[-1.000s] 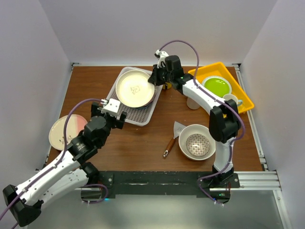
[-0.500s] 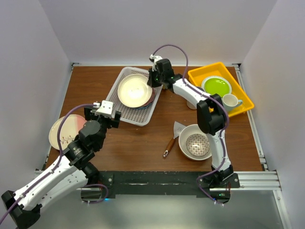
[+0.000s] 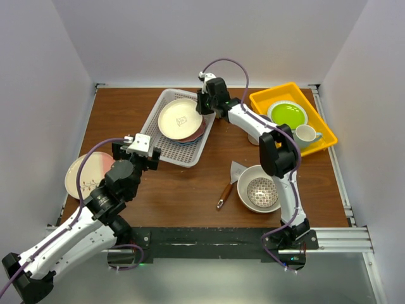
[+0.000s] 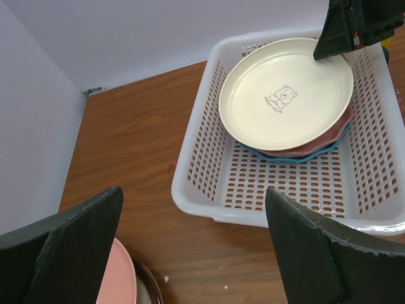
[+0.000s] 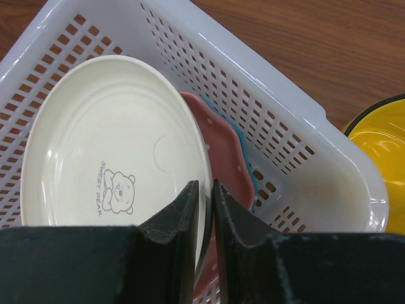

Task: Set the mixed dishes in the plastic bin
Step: Place the plate in the plastic bin.

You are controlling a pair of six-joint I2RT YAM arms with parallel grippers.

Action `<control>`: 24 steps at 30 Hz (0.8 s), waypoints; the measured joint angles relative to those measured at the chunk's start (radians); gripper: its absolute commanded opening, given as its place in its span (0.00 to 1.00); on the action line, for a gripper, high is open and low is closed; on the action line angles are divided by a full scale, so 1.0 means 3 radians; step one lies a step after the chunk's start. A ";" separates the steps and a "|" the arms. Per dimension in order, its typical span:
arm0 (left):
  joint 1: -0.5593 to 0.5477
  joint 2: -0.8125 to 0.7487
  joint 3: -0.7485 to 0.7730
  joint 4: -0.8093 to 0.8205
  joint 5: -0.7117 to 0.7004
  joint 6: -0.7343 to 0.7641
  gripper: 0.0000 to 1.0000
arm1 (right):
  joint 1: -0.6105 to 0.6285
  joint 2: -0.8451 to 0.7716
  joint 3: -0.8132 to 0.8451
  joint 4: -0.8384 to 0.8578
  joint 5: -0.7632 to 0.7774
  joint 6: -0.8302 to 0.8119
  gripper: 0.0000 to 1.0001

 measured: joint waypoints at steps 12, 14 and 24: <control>0.0000 0.0000 0.0000 0.0000 -0.0006 -0.0001 1.00 | -0.0001 0.0090 0.0011 -0.0014 0.0076 -0.0045 0.35; 0.0000 0.0000 0.0000 0.0000 -0.0006 0.0000 1.00 | -0.0001 0.0090 0.0011 -0.0015 0.0081 -0.0062 0.38; 0.0000 -0.0001 0.0000 0.0000 -0.0010 0.0000 1.00 | -0.0001 0.0069 0.0010 -0.0013 0.0038 -0.0198 0.59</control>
